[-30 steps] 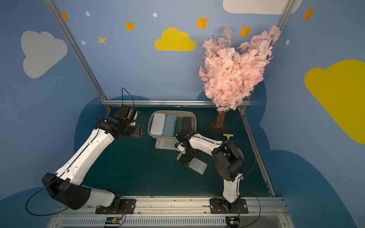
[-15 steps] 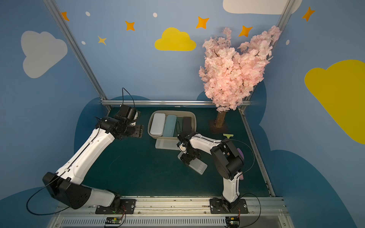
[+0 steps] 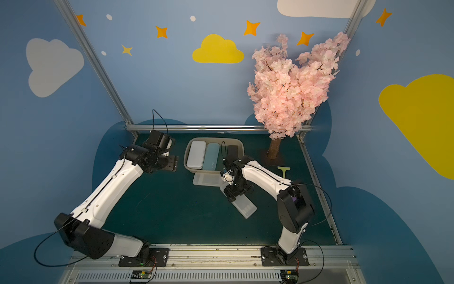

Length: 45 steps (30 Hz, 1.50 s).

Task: Put the pencil case into the storage box
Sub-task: Pick up the pencil case from the center of the board, then place the pencil case at the storage box.

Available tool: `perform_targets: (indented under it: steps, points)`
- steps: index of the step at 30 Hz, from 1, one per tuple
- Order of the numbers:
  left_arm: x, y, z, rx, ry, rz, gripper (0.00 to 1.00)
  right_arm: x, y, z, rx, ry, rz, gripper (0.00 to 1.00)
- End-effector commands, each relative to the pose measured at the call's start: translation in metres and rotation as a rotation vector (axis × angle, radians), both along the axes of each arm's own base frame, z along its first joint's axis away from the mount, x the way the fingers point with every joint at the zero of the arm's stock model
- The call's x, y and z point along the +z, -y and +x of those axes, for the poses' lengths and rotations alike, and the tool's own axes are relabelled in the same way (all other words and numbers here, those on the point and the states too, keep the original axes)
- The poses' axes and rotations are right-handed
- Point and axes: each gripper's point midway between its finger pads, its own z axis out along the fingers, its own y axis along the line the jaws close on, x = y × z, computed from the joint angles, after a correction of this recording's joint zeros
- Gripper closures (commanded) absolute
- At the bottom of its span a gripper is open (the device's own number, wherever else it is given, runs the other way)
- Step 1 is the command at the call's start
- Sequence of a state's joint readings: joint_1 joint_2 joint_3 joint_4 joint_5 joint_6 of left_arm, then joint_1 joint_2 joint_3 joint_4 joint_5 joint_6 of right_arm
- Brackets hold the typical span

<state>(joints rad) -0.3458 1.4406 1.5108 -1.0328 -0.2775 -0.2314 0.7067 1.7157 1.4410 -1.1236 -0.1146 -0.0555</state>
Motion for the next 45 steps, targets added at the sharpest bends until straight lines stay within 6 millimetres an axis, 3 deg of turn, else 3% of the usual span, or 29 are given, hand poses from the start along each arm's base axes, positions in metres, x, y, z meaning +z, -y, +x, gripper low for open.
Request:
perform_targets:
  steps: [1,5,10,15,21,27,38,41,45]
  points:
    - [0.004,0.001,0.008,0.000,0.017,-0.009,0.22,0.048,0.005,0.003,-0.039,0.044,0.034,0.45]
    - [0.001,0.006,0.013,-0.006,0.014,-0.021,0.22,0.073,-0.005,0.053,-0.135,0.158,0.054,0.46]
    - [0.000,0.008,0.013,-0.011,0.016,-0.032,0.22,0.082,-0.020,0.131,-0.296,0.227,0.082,0.46]
    - [0.002,0.004,0.008,-0.007,0.019,-0.020,0.22,0.077,-0.026,0.202,-0.461,0.290,0.113,0.47]
    - [0.001,-0.003,0.000,0.009,0.018,-0.014,0.22,0.057,-0.035,0.256,-0.615,0.361,0.174,0.48]
    - [0.001,-0.006,-0.004,0.023,0.019,-0.013,0.22,0.021,-0.042,0.277,-0.691,0.328,0.182,0.49]
    - [-0.006,-0.004,-0.003,0.027,0.006,-0.016,0.22,-0.020,-0.065,0.295,-0.767,0.255,0.268,0.49]
    - [-0.008,-0.004,-0.002,0.029,0.003,-0.018,0.22,-0.034,-0.071,0.293,-0.783,0.216,0.269,0.43]
    - [-0.010,-0.005,-0.002,0.032,-0.002,-0.016,0.22,-0.045,-0.073,0.288,-0.790,0.193,0.250,0.25]
